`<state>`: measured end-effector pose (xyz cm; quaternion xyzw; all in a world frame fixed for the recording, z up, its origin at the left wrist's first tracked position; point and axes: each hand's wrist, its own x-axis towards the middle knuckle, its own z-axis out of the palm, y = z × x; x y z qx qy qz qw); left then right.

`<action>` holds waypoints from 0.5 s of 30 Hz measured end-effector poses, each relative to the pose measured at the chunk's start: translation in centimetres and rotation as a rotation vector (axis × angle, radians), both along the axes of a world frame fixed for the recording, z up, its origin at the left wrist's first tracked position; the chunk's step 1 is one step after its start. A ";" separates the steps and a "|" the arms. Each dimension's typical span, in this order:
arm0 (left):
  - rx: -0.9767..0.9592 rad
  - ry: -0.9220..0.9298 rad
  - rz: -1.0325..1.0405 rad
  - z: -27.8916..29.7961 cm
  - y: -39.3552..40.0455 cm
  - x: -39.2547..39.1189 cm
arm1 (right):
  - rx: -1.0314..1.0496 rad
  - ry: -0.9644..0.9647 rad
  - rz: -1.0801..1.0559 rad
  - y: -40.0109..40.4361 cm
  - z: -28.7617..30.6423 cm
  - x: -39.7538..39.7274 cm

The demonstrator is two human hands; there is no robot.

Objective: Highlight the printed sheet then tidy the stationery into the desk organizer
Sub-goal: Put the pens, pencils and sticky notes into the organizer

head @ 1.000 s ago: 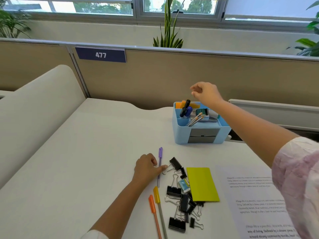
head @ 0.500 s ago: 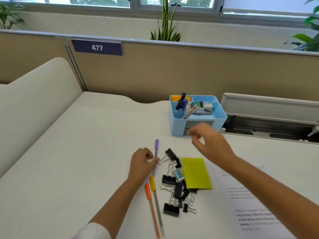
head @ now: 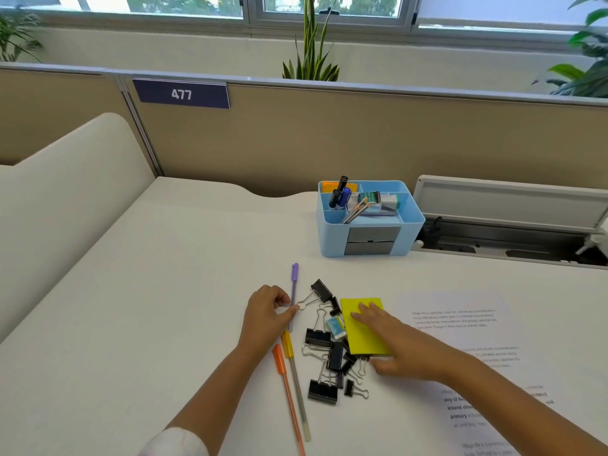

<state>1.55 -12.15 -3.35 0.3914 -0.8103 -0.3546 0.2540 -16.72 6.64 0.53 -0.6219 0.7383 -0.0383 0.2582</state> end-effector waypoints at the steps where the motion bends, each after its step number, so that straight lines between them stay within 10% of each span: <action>1: -0.002 0.001 -0.002 0.0 0.0 0.0 | 0.005 0.015 -0.004 0.0 0.1 0.1; 15: 0.000 0.012 -0.010 0.1 0.0 0.1 | -0.824 0.181 -0.100 -0.8 3.9 -1.2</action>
